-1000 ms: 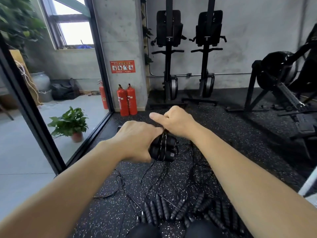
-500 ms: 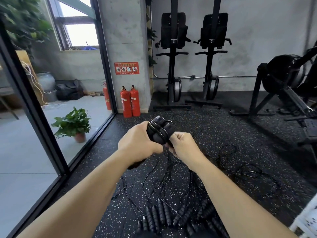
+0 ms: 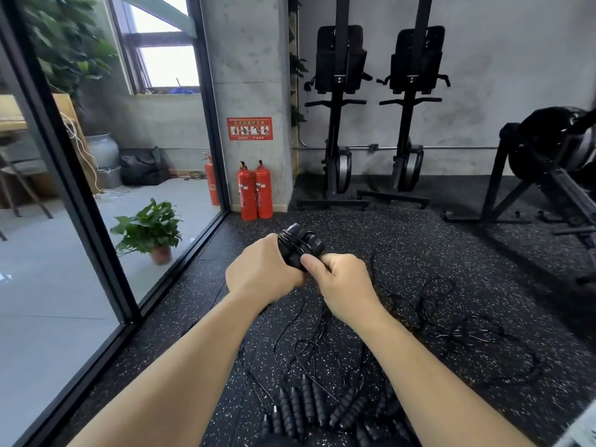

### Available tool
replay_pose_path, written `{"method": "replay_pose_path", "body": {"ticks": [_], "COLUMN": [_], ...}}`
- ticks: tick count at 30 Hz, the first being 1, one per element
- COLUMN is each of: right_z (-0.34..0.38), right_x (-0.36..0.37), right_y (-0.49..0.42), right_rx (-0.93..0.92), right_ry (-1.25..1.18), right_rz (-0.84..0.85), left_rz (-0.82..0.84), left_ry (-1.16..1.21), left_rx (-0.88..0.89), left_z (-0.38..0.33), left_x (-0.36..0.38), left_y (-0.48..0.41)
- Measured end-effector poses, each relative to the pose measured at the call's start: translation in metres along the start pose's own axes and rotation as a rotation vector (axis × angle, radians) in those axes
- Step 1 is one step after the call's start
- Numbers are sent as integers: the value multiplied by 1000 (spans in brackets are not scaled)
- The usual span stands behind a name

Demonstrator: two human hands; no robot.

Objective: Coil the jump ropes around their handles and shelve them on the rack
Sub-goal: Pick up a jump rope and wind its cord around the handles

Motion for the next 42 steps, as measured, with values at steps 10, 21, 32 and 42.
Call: {"method": "replay_pose_path", "body": {"ticks": [10,21,32,42], "right_z": [50,82,31,-1], "right_x": [-25,-38,-39,-38], "right_y": [10,-43,-74,-58], "right_rx": [-365,-569,-303,485], "right_ry": [739,678,298,-416], "right_rz": [4,-153,123,429], "left_rz": [-99,-105,80,116], "left_ry": [-231,-529,-259,62], "left_rx": [60,569,876,764], "left_z": [0,-35,-32,-31], "left_x": [-11,-21,-23,-15], "left_y": [-18,-14,0,6]}}
Point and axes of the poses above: each hand's wrist, its own y-axis away from the middle knuckle, its own x-axis out of the palm, z = x × y, the point moved 1 cm from there along -y, towards the middle knuckle, and after that the axes turned 15 degrees about -z, right-handed, at the moved point
